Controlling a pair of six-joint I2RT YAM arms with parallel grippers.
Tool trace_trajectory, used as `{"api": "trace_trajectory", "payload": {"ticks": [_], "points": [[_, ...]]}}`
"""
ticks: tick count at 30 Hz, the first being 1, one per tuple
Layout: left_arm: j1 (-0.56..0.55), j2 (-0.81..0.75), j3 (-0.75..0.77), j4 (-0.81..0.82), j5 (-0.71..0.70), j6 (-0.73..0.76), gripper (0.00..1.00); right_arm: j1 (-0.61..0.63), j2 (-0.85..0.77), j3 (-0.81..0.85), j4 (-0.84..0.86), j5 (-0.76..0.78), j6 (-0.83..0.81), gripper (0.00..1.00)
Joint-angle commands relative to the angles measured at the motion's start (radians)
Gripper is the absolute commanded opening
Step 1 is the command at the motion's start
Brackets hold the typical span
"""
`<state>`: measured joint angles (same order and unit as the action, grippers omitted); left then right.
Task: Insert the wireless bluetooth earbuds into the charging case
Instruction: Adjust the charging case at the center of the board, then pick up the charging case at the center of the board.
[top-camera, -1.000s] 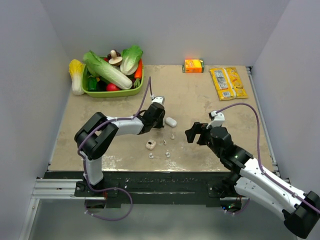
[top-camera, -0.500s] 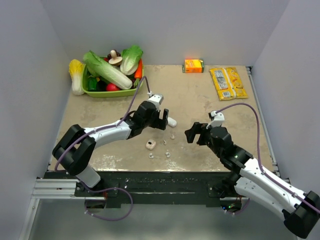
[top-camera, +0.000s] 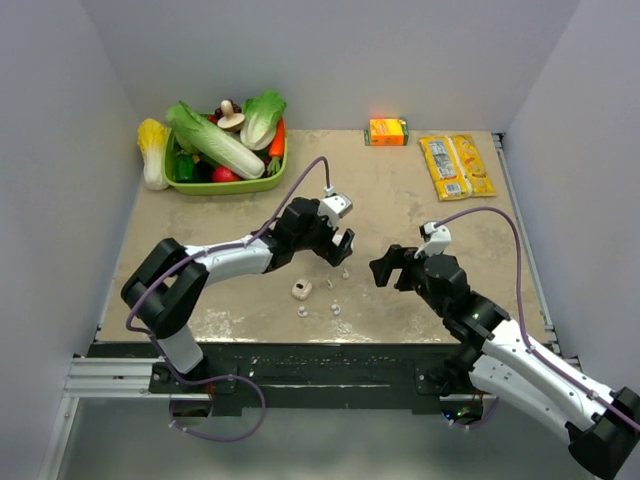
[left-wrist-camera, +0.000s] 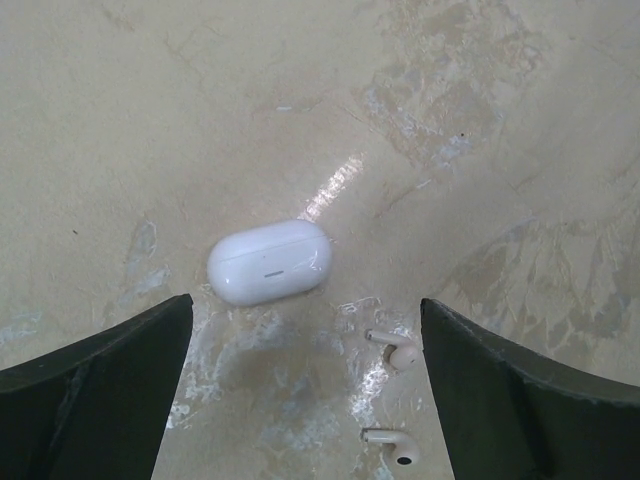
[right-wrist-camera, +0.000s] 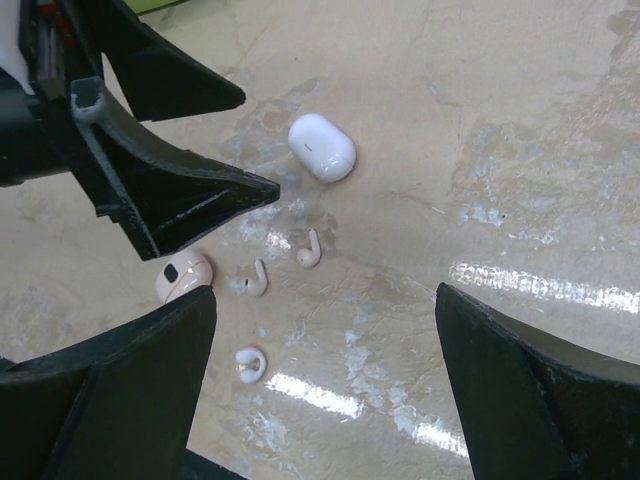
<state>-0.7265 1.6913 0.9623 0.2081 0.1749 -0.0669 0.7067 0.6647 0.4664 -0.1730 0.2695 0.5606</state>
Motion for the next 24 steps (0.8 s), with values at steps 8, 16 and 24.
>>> {"api": "trace_trajectory", "payload": {"ticks": [8,16,24], "points": [[0.007,0.148,0.121,-0.039,-0.109,-0.145,1.0,0.002,0.013,0.003,0.017,-0.006,-0.002,0.94],[-0.011,0.206,0.187,-0.125,-0.172,-0.22,1.0,0.002,0.016,0.0,0.023,-0.001,-0.002,0.94],[-0.08,0.223,0.207,-0.148,-0.285,-0.214,1.0,0.004,0.024,0.0,0.024,0.005,-0.004,0.94]]}}
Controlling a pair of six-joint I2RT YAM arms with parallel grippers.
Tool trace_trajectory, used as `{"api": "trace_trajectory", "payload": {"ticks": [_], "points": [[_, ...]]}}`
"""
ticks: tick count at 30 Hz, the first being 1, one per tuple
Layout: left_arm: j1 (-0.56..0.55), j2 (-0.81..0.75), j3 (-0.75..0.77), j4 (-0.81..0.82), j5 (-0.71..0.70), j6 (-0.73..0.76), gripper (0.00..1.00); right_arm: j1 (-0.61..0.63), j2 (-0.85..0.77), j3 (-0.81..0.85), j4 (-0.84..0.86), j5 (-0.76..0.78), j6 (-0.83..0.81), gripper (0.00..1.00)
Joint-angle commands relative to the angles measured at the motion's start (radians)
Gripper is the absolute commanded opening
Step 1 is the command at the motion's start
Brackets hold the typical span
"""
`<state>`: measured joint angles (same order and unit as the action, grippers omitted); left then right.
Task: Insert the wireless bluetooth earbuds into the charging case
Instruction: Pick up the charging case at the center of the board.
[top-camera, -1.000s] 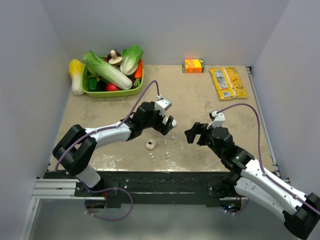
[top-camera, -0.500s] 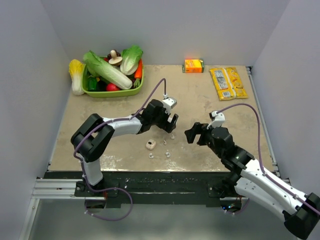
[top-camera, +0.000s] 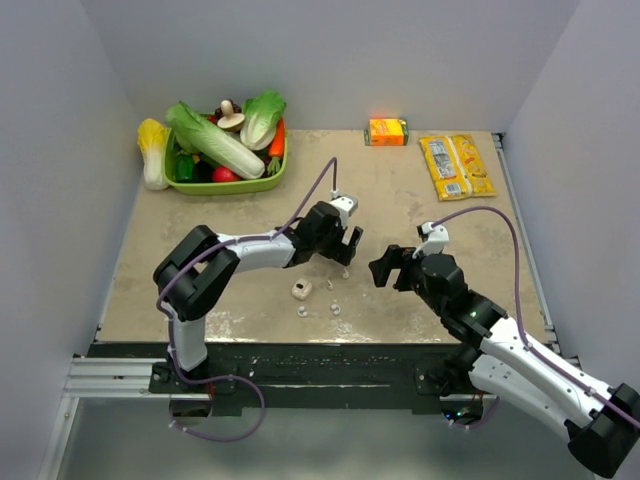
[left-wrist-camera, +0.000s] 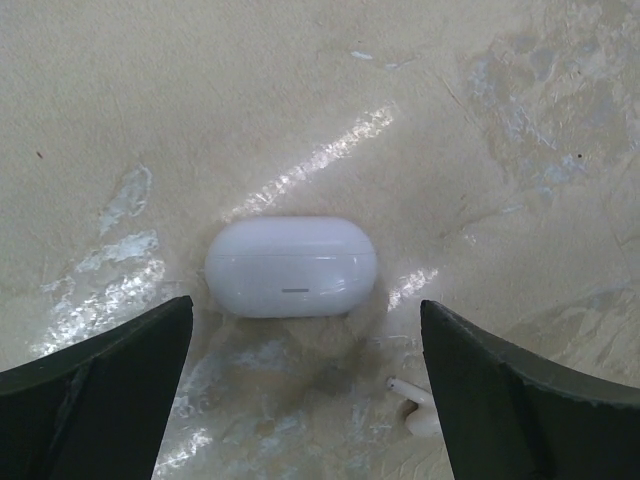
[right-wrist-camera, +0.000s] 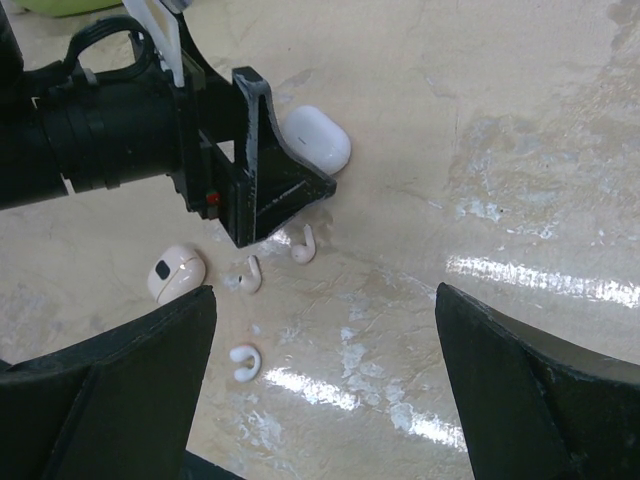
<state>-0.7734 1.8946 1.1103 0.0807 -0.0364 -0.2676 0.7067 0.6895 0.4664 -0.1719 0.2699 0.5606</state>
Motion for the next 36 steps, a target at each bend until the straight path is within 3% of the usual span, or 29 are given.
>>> {"api": "trace_trajectory", "payload": {"ticks": [1,10,29,36], "points": [[-0.038,0.032,0.066,-0.031,-0.085,-0.012,1.0,0.002,-0.002,0.0,0.025,0.005,-0.002,0.94],[-0.058,0.086,0.117,-0.11,-0.181,-0.041,0.99,0.002,-0.013,-0.005,0.02,0.006,0.001,0.94],[-0.081,0.152,0.186,-0.162,-0.23,-0.133,0.99,0.002,-0.016,-0.009,0.022,0.008,0.002,0.94],[-0.086,0.161,0.191,-0.185,-0.237,-0.127,0.91,0.004,-0.019,-0.009,0.022,0.011,0.004,0.94]]}}
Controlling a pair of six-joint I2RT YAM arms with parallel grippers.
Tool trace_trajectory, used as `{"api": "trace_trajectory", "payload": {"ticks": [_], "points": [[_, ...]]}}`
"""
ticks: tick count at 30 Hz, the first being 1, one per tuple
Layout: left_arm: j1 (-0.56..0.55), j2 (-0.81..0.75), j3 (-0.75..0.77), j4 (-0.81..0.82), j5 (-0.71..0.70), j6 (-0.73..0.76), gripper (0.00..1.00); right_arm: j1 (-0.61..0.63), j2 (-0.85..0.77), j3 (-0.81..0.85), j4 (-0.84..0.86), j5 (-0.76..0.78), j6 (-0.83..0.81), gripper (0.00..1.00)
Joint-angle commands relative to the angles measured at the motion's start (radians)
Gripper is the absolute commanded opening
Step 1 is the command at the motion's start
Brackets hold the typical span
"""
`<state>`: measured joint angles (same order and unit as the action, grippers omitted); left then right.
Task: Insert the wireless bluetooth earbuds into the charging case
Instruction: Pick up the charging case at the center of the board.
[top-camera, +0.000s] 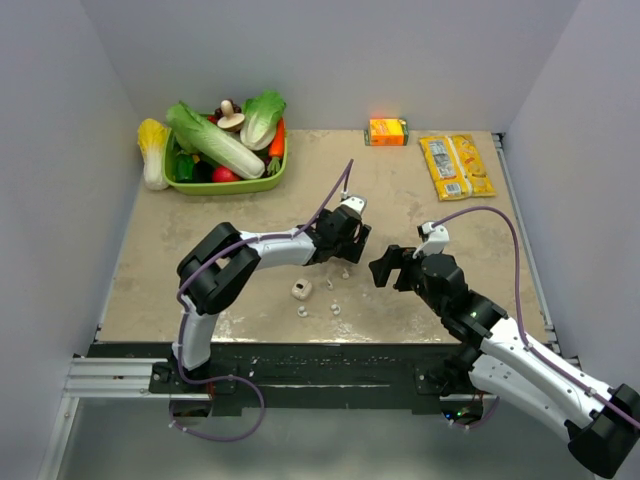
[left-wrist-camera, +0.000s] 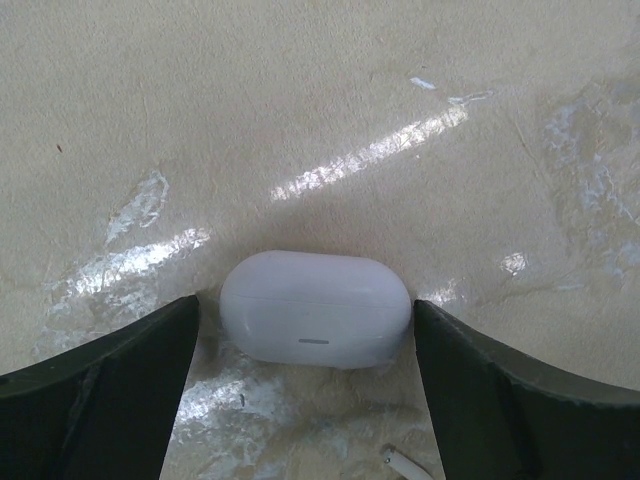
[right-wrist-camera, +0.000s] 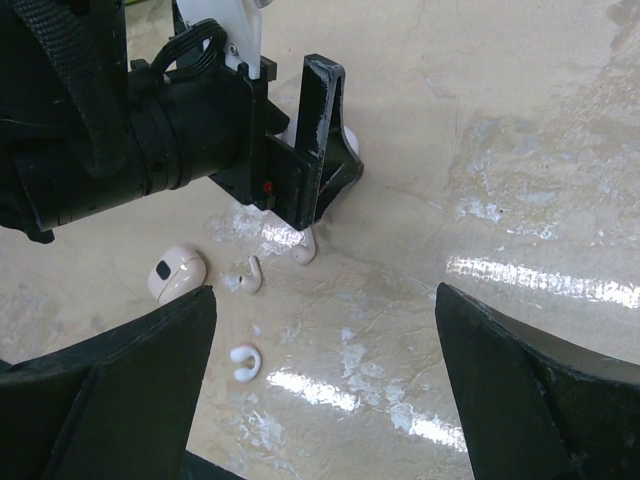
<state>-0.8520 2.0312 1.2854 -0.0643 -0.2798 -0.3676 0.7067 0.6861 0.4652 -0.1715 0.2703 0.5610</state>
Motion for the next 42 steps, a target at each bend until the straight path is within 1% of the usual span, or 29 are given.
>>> {"api": "trace_trajectory", "payload": {"ticks": [1,9,15,18,19,20,25,28,29,31,32,33,35,36,38,39,41,42], "points": [[-0.009,0.024,0.015,-0.045,-0.001,-0.022,0.9,0.002,-0.016,-0.007,0.02,0.012,0.005,0.94],[-0.01,0.026,0.014,-0.065,-0.009,0.028,0.89,0.002,-0.019,-0.008,0.02,0.012,0.005,0.94],[-0.013,0.032,0.018,-0.077,-0.022,0.059,0.91,0.004,-0.014,-0.008,0.02,0.013,0.005,0.94],[-0.016,0.034,0.019,-0.078,-0.024,0.068,0.89,0.004,-0.011,-0.007,0.02,0.014,0.005,0.94],[-0.016,0.035,0.019,-0.075,-0.021,0.071,0.86,0.004,-0.01,-0.005,0.02,0.014,0.005,0.94],[-0.016,0.037,0.02,-0.077,-0.018,0.076,0.79,0.004,-0.01,-0.007,0.021,0.014,0.005,0.94],[-0.019,0.041,0.014,-0.083,-0.004,0.081,0.65,0.004,-0.01,-0.005,0.018,0.015,0.004,0.94],[-0.019,0.031,-0.006,-0.062,0.011,0.085,0.45,0.002,-0.01,-0.003,0.018,0.015,0.005,0.94],[-0.019,0.015,-0.015,-0.051,0.011,0.085,0.29,0.002,-0.01,-0.003,0.017,0.014,0.005,0.94],[-0.019,-0.024,-0.055,0.001,0.013,0.087,0.12,0.002,-0.008,0.009,0.006,0.015,0.007,0.94],[-0.019,-0.043,-0.072,0.024,0.013,0.09,0.0,0.004,-0.008,0.016,-0.002,0.014,0.008,0.94],[-0.019,-0.061,-0.111,0.096,0.017,0.094,0.0,0.004,-0.008,0.036,-0.009,0.012,0.008,0.94],[-0.019,-0.135,-0.158,0.164,0.021,0.101,0.0,0.004,-0.011,0.061,-0.039,0.01,0.01,0.94],[-0.021,-0.164,-0.214,0.244,0.018,0.105,0.0,0.004,-0.014,0.085,-0.048,0.01,0.01,0.94],[-0.019,-0.259,-0.282,0.34,0.01,0.099,0.0,0.004,-0.019,0.105,-0.065,0.013,0.005,0.94],[-0.019,-0.293,-0.35,0.442,0.023,0.102,0.0,0.004,-0.02,0.125,-0.068,0.018,0.002,0.94],[-0.019,-0.389,-0.432,0.559,0.04,0.11,0.0,0.004,-0.016,0.15,-0.089,0.033,-0.01,0.94],[-0.019,-0.42,-0.513,0.674,0.082,0.113,0.0,0.004,-0.013,0.173,-0.092,0.03,-0.018,0.94]]}}
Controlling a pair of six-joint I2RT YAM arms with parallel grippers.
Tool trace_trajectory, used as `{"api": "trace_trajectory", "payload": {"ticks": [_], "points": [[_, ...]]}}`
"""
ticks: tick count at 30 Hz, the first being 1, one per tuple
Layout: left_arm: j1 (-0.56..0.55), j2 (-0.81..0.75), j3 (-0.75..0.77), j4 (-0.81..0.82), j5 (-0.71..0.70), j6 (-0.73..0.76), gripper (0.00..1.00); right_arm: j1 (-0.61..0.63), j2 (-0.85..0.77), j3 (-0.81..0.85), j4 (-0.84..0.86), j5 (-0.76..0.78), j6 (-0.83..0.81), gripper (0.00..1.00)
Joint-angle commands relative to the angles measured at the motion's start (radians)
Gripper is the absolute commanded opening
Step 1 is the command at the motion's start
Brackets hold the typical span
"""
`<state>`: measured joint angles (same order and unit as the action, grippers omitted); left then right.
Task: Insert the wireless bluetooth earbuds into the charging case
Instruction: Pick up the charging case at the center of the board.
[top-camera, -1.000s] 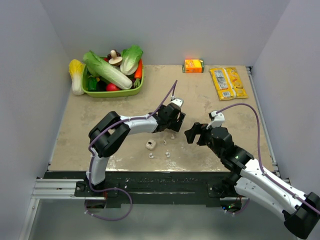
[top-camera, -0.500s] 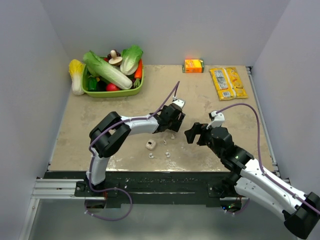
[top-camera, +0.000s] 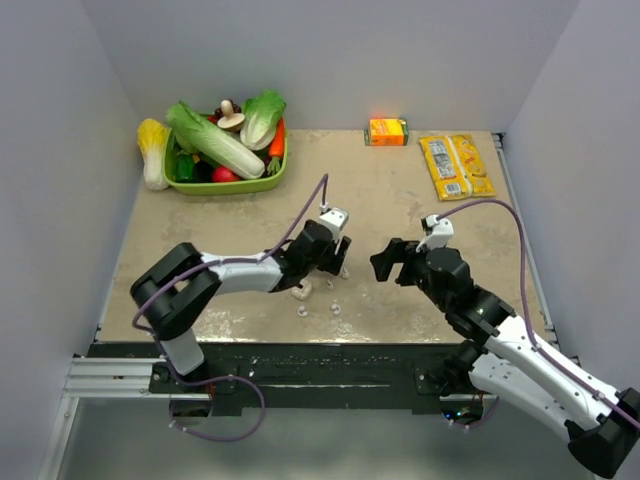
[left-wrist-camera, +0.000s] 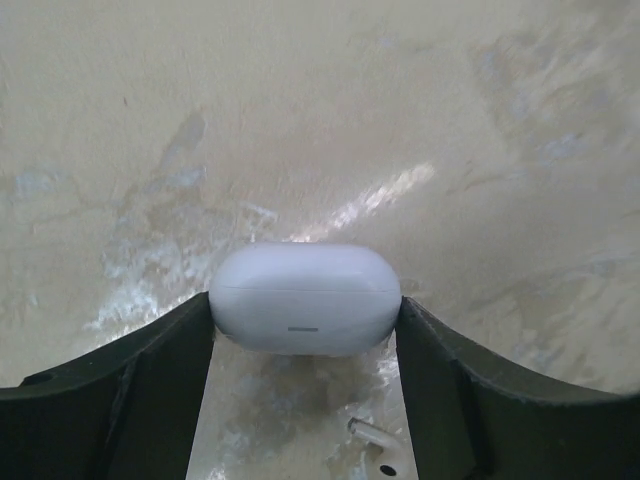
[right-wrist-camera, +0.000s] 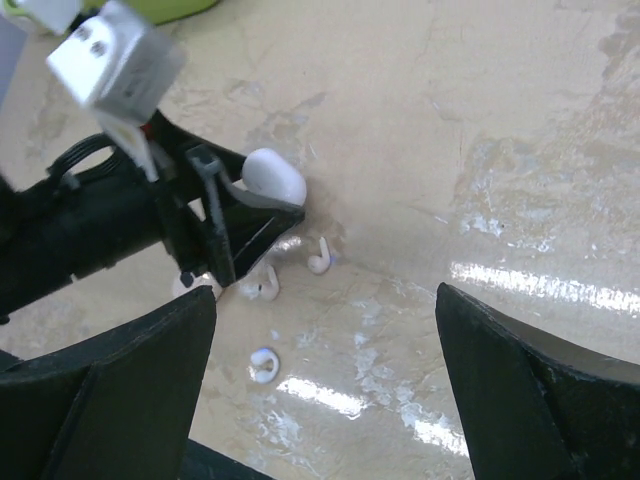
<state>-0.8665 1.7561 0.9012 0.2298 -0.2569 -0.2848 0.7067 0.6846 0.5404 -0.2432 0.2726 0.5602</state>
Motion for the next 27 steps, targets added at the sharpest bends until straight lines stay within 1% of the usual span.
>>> {"api": "trace_trajectory", "payload": {"ticks": [1,2,3,4,5,6,8,9,11,12,14,17,20,24,27], "points": [[-0.005,-0.179,-0.175,0.449,0.083,0.036,0.0,0.004,0.001,0.11,-0.03,0.024,-0.031,0.94],[-0.005,-0.24,-0.279,0.529,0.105,0.053,0.0,0.004,0.009,0.122,-0.031,0.016,-0.039,0.94],[-0.005,-0.269,-0.333,0.7,0.155,0.056,0.0,0.004,0.019,0.145,-0.036,-0.01,-0.045,0.94],[-0.005,-0.318,-0.39,0.792,0.185,0.062,0.0,0.004,0.039,0.157,-0.039,-0.028,-0.063,0.93],[-0.005,-0.335,-0.445,0.887,0.215,0.068,0.0,0.005,0.053,0.17,-0.045,-0.042,-0.069,0.93],[-0.005,-0.346,-0.54,1.069,0.276,0.091,0.0,0.004,0.064,0.194,-0.053,-0.059,-0.071,0.93],[-0.006,-0.351,-0.643,1.219,0.312,0.127,0.0,0.005,0.084,0.211,-0.062,-0.101,-0.075,0.93],[-0.006,-0.349,-0.671,1.343,0.341,0.136,0.0,0.005,0.085,0.222,-0.061,-0.114,-0.075,0.93],[-0.006,-0.336,-0.74,1.451,0.357,0.16,0.0,0.004,0.09,0.228,-0.047,-0.185,-0.089,0.92],[-0.006,-0.331,-0.758,1.541,0.373,0.171,0.0,0.004,0.093,0.233,-0.038,-0.208,-0.094,0.92],[-0.012,-0.326,-0.791,1.591,0.383,0.191,0.0,0.005,0.118,0.242,-0.024,-0.292,-0.117,0.91],[-0.048,-0.365,-0.794,1.545,0.381,0.251,0.0,0.014,0.186,0.279,-0.047,-0.367,-0.129,0.9],[-0.084,-0.385,-0.803,1.513,0.351,0.307,0.0,0.057,0.242,0.316,-0.07,-0.362,-0.141,0.9],[-0.095,-0.397,-0.803,1.52,0.34,0.334,0.0,0.125,0.344,0.345,-0.082,-0.303,-0.148,0.91],[-0.097,-0.411,-0.789,1.51,0.344,0.346,0.0,0.154,0.372,0.343,-0.064,-0.279,-0.137,0.91]]}}
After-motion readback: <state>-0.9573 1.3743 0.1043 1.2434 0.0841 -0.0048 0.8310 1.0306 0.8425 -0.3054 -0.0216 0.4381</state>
